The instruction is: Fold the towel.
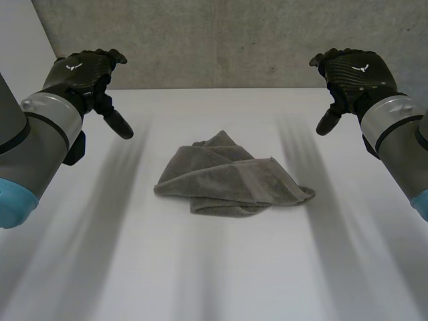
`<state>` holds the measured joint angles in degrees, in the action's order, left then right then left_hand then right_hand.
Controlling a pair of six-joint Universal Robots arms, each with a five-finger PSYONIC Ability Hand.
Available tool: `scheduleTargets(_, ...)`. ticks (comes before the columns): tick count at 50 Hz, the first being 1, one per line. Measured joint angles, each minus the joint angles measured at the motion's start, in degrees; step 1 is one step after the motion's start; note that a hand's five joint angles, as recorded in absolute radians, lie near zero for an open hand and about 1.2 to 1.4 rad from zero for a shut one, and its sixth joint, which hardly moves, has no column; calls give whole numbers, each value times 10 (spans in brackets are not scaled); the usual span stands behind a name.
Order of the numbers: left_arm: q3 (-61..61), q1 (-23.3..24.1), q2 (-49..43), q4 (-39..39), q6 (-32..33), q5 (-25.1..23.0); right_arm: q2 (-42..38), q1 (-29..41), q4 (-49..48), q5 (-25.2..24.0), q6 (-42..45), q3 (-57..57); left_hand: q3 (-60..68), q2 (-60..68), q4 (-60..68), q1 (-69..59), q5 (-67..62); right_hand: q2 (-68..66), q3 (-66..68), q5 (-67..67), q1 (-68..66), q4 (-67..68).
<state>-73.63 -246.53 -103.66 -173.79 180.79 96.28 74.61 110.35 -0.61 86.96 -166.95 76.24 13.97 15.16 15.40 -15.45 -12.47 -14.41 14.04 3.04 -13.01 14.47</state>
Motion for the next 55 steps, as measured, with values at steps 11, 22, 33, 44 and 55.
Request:
scheduleTargets(11,-12,8,-75,-5,49,-20,-70,9,58,-101,23,-63,0,0,0,0,-2,0,0,0,0,0)
scheduleTargets(22,11,44,-216,-10,126,-48,-253,52,140,-164,31,-218,11,6,2,-2,-31,-68,74,91,-86,70)
scheduleTargets(33,64,73,-311,-14,130,-50,-369,74,155,-165,40,-288,200,187,186,-188,-213,-251,258,267,-267,253)
scheduleTargets(44,99,75,-338,-31,128,-47,-388,75,166,-165,58,-296,529,517,503,-495,-546,-255,259,268,-269,256)
scheduleTargets(55,102,88,-308,-50,129,-49,-384,74,162,-158,58,-299,564,548,545,-546,-574,3,-2,2,-7,-2)
